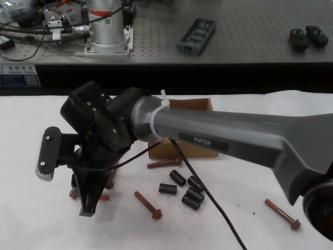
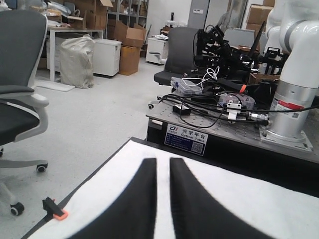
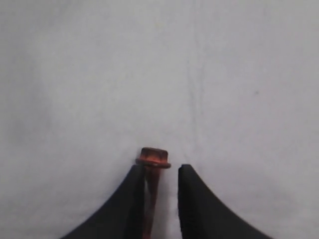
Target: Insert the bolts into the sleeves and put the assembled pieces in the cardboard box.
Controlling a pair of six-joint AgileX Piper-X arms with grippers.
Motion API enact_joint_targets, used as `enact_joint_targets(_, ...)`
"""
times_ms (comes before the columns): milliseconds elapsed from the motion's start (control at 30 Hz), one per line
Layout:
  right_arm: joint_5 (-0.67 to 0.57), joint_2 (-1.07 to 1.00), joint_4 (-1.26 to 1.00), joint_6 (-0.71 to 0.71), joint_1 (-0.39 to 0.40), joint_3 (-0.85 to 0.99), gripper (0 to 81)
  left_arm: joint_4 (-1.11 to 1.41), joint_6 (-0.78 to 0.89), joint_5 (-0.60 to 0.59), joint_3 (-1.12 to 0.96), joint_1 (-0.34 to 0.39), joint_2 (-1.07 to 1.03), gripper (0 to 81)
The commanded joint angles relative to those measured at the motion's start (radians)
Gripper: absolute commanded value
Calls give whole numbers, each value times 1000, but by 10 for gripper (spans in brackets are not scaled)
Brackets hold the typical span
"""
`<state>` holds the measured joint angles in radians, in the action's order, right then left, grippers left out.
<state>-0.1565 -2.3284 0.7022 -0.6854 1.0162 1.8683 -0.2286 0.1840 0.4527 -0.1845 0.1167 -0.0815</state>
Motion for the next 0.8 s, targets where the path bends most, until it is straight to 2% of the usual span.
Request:
enact_joint_targets(0, -23, -11, -4, 19, -9, 21, 181, -5, 1, 7, -12, -4, 6, 223)
enact_joint_targets(67, -33, -20, -1, 19, -9, 24, 181, -3, 14, 9, -12, -4, 6, 320)
enact_joint_targets(100, -33, -23, -1, 19, -9, 24, 181, -3, 21, 11, -12, -4, 6, 344)
enact_joint_targets(333, -33, -25, 39, 39, -17, 24, 181, -3, 15, 11, -12, -4, 6, 274)
enact_joint_targets(767, 14, -25, 174, 38, -42, 20, 181, -3, 12, 7, -12, -4, 6, 276)
